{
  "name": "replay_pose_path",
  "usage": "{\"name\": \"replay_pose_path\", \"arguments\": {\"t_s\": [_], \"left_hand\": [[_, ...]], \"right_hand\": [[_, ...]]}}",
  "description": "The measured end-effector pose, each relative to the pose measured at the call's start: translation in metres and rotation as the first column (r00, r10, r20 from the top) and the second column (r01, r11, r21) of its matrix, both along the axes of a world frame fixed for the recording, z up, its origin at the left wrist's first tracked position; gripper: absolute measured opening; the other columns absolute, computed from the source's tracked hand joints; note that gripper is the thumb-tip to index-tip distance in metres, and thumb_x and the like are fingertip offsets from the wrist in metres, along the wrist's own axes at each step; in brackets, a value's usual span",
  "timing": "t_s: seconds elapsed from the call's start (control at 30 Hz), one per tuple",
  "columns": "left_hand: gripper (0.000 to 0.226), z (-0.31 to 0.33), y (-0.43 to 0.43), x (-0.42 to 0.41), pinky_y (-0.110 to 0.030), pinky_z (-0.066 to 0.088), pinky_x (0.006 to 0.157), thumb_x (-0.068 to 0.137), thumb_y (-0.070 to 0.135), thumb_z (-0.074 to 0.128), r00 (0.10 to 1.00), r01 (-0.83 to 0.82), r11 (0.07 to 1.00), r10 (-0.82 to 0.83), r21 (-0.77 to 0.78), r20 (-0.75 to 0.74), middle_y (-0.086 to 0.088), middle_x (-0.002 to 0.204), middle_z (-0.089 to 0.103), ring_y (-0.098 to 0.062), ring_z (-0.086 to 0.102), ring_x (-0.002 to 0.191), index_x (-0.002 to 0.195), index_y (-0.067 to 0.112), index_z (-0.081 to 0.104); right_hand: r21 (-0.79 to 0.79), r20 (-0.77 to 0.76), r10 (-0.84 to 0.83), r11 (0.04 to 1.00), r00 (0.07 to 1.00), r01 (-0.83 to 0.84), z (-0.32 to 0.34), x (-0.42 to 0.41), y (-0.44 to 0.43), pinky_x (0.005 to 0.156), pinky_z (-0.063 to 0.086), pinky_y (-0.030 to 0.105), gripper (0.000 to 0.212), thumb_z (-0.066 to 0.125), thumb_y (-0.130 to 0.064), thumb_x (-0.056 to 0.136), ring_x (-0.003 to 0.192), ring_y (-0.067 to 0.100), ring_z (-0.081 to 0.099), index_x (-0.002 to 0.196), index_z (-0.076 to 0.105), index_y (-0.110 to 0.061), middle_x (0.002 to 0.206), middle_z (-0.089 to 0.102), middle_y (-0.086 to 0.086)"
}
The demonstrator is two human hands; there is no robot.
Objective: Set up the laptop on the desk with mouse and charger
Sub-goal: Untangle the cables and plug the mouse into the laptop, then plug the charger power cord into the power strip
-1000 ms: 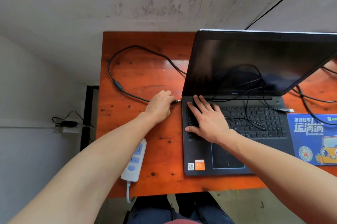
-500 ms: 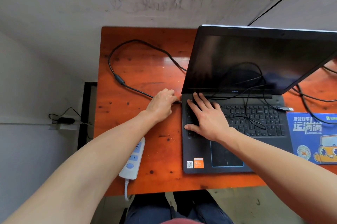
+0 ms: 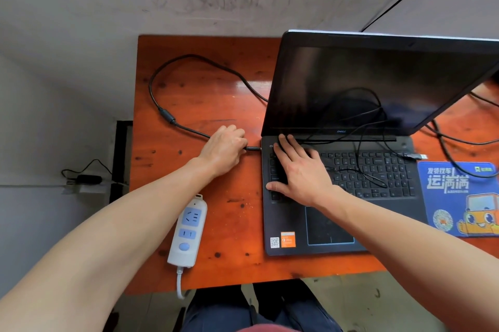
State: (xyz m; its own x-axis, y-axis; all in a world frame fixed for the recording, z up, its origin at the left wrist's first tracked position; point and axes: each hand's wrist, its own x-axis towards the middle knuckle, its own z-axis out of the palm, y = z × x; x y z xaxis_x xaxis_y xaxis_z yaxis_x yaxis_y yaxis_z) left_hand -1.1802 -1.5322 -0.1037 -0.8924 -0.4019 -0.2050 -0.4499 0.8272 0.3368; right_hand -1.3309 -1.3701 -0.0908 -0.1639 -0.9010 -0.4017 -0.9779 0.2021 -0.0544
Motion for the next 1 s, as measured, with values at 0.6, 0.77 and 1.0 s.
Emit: {"name": "replay_pose_path", "arguments": {"t_s": [0.6,0.77,1.0], "left_hand": [[0.025,0.035,0.03,-0.012,-0.038,0.042,0.089,0.091,0.014,0.051,0.97,-0.173,0.972,0.196,-0.156,0.146,-0.005,0.11,0.054,-0.026,0.049,0.105,0.113,0.013,0.064],[0.023,0.06,0.059,-0.007,-0.039,0.043,0.086,0.091,0.019,0.047,0.967,-0.217,0.97,0.229,-0.108,0.114,-0.006,0.103,0.056,-0.028,0.053,0.101,0.106,0.014,0.065],[0.024,0.096,0.099,-0.064,-0.037,0.05,0.08,0.09,0.025,0.051,0.998,-0.055,0.998,0.055,0.0,0.019,-0.002,0.106,0.064,-0.026,0.061,0.103,0.106,0.02,0.068]], "right_hand": [[0.03,0.121,0.033,0.999,0.992,-0.036,0.015,-0.012,0.001,0.113,0.024,0.046,0.086,0.05,-0.065,0.085,0.149,0.019,0.006,0.152,0.02,-0.018,0.163,0.01,0.004],[-0.194,0.169,-0.074,0.975,0.983,0.107,0.047,-0.043,0.036,0.103,0.036,0.038,0.049,0.052,-0.046,0.091,0.132,0.021,0.045,0.132,0.055,-0.019,0.141,0.053,0.002],[-0.22,0.112,-0.52,0.818,0.847,0.532,0.082,-0.124,0.129,0.092,0.043,0.036,0.035,0.054,-0.04,0.092,0.112,0.026,0.058,0.118,0.065,-0.019,0.12,0.066,0.003]]}}
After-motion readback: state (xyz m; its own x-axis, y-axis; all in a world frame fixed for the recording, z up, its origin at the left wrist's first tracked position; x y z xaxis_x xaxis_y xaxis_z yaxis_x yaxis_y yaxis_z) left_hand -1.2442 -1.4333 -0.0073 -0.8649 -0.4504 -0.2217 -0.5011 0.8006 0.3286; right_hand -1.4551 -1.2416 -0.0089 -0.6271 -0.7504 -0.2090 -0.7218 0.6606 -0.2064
